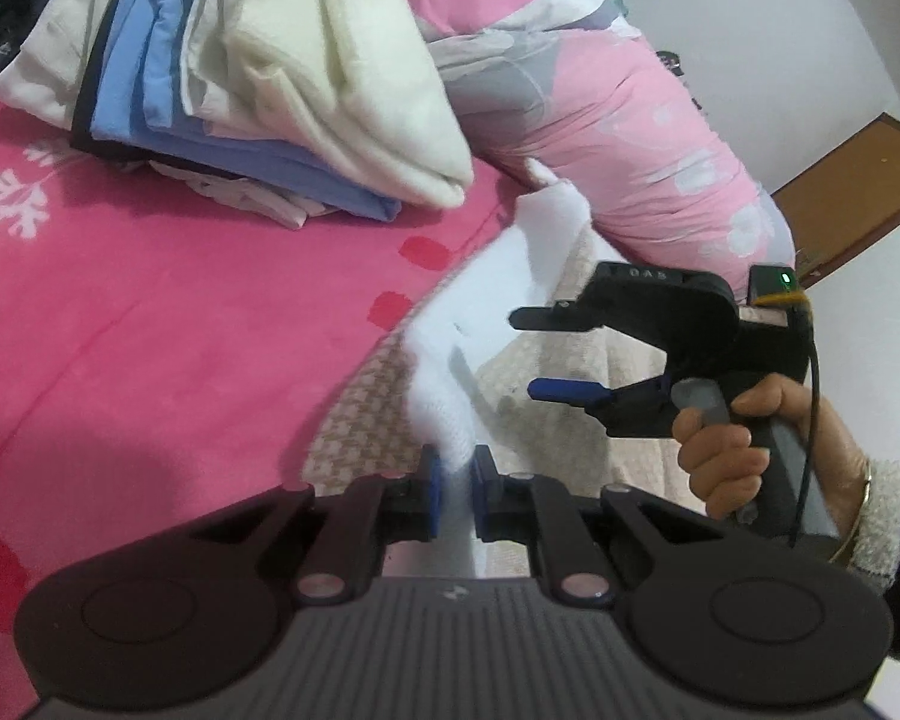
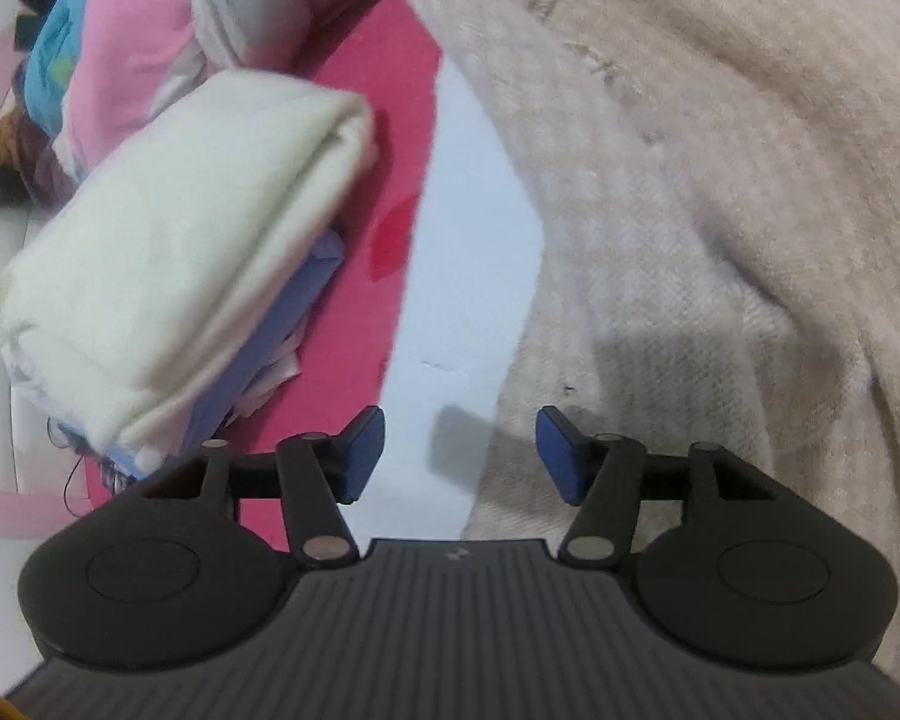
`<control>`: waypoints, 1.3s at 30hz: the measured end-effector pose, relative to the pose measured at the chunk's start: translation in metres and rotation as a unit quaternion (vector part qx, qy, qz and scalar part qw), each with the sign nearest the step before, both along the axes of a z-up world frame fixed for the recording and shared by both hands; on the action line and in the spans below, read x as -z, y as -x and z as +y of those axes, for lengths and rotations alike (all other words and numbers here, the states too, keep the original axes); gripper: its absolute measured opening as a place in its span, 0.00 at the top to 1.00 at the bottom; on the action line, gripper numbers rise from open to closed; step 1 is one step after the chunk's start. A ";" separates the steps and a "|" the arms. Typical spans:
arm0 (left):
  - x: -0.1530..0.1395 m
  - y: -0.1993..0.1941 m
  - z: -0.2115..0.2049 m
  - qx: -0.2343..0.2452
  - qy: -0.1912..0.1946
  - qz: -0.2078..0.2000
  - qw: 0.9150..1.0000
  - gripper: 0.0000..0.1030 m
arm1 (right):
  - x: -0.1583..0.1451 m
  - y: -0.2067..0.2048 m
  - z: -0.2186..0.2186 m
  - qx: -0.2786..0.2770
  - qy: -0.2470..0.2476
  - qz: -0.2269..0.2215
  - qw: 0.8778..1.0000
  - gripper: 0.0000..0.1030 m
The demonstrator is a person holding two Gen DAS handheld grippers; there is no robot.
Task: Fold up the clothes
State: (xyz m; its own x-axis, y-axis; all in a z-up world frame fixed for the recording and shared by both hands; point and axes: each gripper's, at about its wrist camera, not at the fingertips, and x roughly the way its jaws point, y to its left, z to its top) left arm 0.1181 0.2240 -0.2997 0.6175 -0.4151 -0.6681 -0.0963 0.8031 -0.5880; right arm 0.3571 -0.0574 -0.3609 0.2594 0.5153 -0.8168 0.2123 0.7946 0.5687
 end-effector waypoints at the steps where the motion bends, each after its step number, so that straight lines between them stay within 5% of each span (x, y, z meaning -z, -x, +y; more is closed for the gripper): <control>1: -0.003 0.001 -0.003 0.004 -0.004 -0.006 1.000 0.90 | -0.004 -0.002 0.005 -0.014 0.004 -0.001 1.000 0.42; 11: -0.032 0.014 -0.048 0.036 -0.023 -0.054 0.998 0.90 | -0.011 -0.030 0.072 -0.159 0.036 0.015 0.986 0.32; 12: -0.035 0.015 -0.054 0.041 -0.026 -0.056 0.997 0.90 | -0.012 -0.029 0.071 -0.165 0.040 0.012 0.985 0.36; 16: -0.044 0.019 -0.077 0.067 -0.044 -0.067 0.995 0.90 | -0.020 -0.028 0.056 -0.175 0.020 -0.013 0.984 0.92; 24: -0.064 0.025 -0.135 0.125 -0.076 -0.086 0.985 0.90 | -0.064 -0.022 -0.029 -0.136 -0.044 -0.093 0.985 0.96; 30: -0.057 0.027 -0.197 0.208 -0.104 -0.083 0.969 0.90 | -0.065 0.005 -0.116 -0.079 -0.057 -0.117 0.988 0.97; 39: 0.003 0.032 -0.266 0.330 -0.158 -0.046 0.930 0.90 | 0.001 0.039 -0.188 -0.023 -0.045 -0.066 0.997 0.95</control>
State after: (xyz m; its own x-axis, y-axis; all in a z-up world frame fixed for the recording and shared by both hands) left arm 0.0861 -0.0422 -0.3026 0.3586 -0.5158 -0.7781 0.5176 0.8035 -0.2941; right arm 0.3178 -0.2457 -0.3623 0.3360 0.5986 -0.7272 0.0956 0.7464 0.6586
